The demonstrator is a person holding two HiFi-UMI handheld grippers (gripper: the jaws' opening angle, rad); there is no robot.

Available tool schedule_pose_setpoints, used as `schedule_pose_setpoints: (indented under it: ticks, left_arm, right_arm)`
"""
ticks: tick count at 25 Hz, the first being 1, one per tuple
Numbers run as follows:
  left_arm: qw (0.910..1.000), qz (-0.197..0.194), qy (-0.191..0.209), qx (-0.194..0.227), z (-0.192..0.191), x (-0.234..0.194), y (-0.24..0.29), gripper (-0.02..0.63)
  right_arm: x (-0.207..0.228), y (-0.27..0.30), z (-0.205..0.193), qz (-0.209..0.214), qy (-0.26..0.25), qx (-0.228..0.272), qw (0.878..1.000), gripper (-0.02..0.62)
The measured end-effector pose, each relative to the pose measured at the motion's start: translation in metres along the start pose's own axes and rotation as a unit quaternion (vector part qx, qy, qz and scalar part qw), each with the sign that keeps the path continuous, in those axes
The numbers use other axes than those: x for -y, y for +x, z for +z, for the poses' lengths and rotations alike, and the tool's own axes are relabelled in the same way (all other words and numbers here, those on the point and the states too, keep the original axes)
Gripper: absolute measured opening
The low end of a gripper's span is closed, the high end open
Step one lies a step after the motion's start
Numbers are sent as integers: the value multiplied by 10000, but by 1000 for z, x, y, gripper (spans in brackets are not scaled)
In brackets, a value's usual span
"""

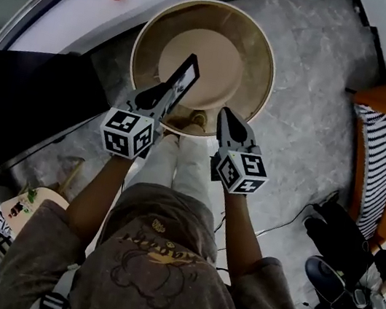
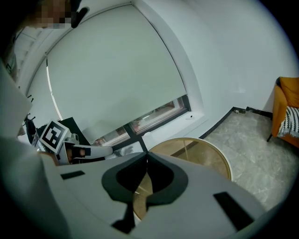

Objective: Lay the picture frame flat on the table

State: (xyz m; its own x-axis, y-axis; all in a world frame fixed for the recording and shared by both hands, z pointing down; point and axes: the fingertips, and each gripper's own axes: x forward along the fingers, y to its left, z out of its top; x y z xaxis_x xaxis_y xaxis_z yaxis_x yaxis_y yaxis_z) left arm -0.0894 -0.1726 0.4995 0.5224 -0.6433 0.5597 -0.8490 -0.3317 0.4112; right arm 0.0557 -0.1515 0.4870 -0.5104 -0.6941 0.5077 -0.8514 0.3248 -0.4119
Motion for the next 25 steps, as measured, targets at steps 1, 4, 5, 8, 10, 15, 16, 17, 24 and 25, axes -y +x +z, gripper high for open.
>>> schedule_pose_setpoints:
  ticks: [1,4,5,8,10,15,16,17,24,25]
  left_arm:
    - [10000,2,-24,-35,-3,-3,6,81]
    - [9999,16,-110,-120,-12,-11,23,81]
    - [9998,22,-135,-143,-15,-13,28,81]
    - [9996,20,-189,-197,-21,-18,45,81]
    - [9995,5,-212,-242,-26,-20,56,81]
    - [9990,-21,-292,-334,-35,-28,80,81]
    - [9989,-24,-302,-353,-36,-29,83,81]
    - [9988,-27,-314,-373,-37,-29,86,81]
    - [9968,-57,-472,-637,-63,-36,106,81]
    - [9965,-52,-467,-689,-69,-38,109,81]
  right_arm:
    - [3,4,-1,-2,17,-11,10000,20]
    - [11,16,-7,-3,65,-58,10000,20]
    - [13,20,-10,-2,89,-77,9999,20]
    - [21,30,-20,4,183,-156,9997,20]
    - [25,35,-27,7,224,-225,9995,20]
    - [34,48,-34,-4,261,-320,9991,20]
    - [35,49,-34,-13,271,-330,9991,20]
    - [36,49,-34,-19,279,-341,9990,20]
    - [39,56,-36,17,304,-406,9987,20]
    - [39,57,-37,27,307,-415,9987,20]
